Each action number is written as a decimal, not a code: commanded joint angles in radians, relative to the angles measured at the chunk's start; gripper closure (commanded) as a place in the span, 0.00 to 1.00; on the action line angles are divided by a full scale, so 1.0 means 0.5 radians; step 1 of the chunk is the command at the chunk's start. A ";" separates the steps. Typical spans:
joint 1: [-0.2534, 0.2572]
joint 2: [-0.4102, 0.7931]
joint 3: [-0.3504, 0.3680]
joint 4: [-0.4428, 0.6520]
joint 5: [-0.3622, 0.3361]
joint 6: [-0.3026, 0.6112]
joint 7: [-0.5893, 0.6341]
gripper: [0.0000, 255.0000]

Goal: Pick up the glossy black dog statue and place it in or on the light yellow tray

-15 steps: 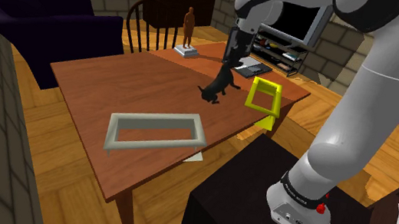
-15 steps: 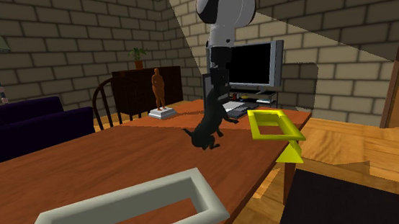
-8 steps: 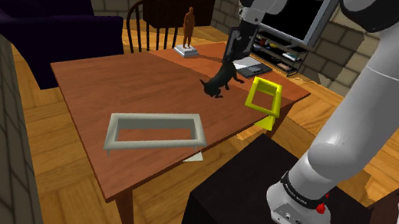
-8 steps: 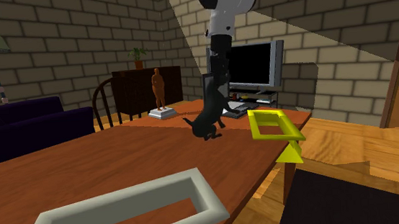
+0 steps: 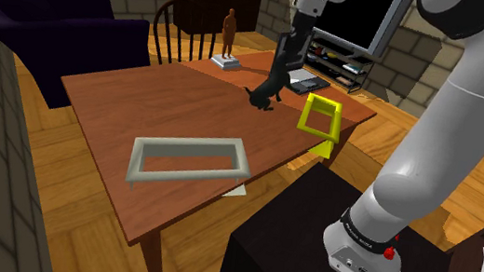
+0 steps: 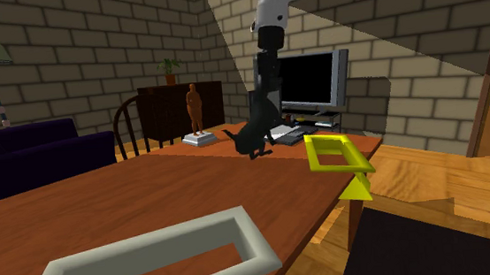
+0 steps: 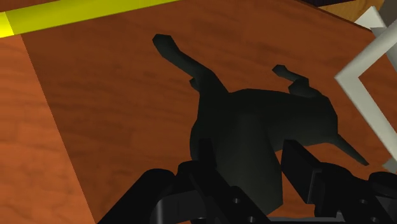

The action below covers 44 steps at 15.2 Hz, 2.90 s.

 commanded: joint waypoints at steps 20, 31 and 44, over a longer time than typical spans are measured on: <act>0.385 -0.712 0.521 -0.482 -0.145 -0.090 0.971 1.00; 0.518 -0.786 0.759 -0.567 -0.093 -0.042 1.319 1.00; 0.521 -0.747 0.762 -0.880 -0.077 0.309 1.280 1.00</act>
